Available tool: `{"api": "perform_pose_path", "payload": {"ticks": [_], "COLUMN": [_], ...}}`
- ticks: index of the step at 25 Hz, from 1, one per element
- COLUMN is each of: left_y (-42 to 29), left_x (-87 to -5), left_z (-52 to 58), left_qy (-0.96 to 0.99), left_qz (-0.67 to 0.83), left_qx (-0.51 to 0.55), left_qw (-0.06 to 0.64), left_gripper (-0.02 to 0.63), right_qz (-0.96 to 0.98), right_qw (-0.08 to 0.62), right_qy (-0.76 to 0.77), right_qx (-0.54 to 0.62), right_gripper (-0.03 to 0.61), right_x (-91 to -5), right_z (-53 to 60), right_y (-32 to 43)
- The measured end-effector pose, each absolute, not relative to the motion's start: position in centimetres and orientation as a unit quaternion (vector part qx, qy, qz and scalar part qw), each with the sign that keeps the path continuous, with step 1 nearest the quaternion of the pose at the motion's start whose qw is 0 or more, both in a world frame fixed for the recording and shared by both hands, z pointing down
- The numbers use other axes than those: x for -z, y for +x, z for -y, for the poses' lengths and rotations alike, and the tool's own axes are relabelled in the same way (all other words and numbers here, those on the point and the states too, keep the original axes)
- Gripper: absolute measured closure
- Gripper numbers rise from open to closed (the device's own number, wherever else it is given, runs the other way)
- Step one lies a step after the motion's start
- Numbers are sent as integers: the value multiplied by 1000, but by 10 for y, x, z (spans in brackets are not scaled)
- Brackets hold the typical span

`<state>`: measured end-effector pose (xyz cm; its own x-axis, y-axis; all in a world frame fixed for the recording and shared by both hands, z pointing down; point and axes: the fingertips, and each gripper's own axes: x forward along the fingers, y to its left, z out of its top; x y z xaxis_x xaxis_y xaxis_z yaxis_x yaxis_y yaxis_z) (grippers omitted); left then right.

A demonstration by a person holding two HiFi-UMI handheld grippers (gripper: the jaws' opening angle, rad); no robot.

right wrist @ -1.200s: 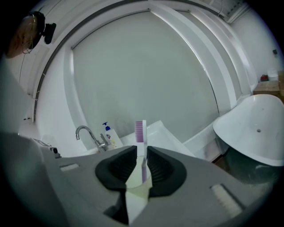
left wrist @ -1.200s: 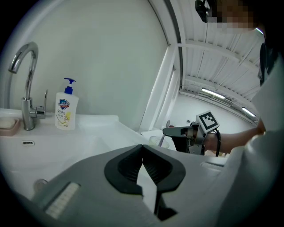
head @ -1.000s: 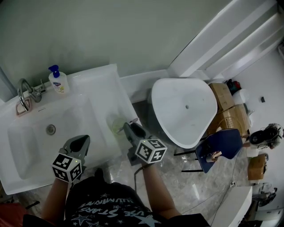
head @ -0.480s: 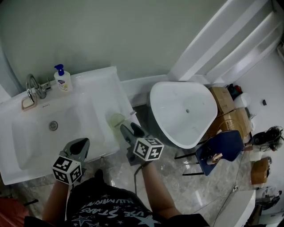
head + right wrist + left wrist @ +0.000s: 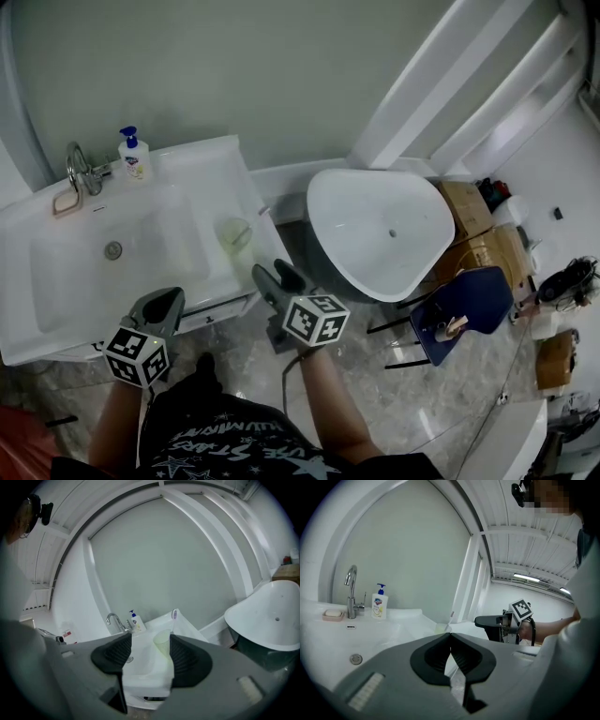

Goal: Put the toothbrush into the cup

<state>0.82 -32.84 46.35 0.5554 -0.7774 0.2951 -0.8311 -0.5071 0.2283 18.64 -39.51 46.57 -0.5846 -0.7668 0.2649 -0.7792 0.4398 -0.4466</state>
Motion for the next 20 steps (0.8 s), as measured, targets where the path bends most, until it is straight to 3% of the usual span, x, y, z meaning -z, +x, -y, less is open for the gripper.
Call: {"api": "perform_pose_path", "payload": {"ticks": [4, 13, 20], "left_y": [18, 18, 4], "left_x": [-452, -445, -445], "left_z": [293, 200, 158], "left_qy": [863, 846, 837], "left_qz": [474, 506, 520], "left_qx": [-71, -69, -75], "left_qw": [161, 154, 151], "left_gripper": [604, 604, 604], "right_qz": [855, 861, 864], "right_qw": [9, -9, 0], "right_qy": [456, 444, 429], "right_qx": [-248, -248, -265], "right_gripper": [345, 556, 574], "right_x": [-449, -447, -457], "right_z": [356, 275, 236], "right_y": [198, 201, 188]}}
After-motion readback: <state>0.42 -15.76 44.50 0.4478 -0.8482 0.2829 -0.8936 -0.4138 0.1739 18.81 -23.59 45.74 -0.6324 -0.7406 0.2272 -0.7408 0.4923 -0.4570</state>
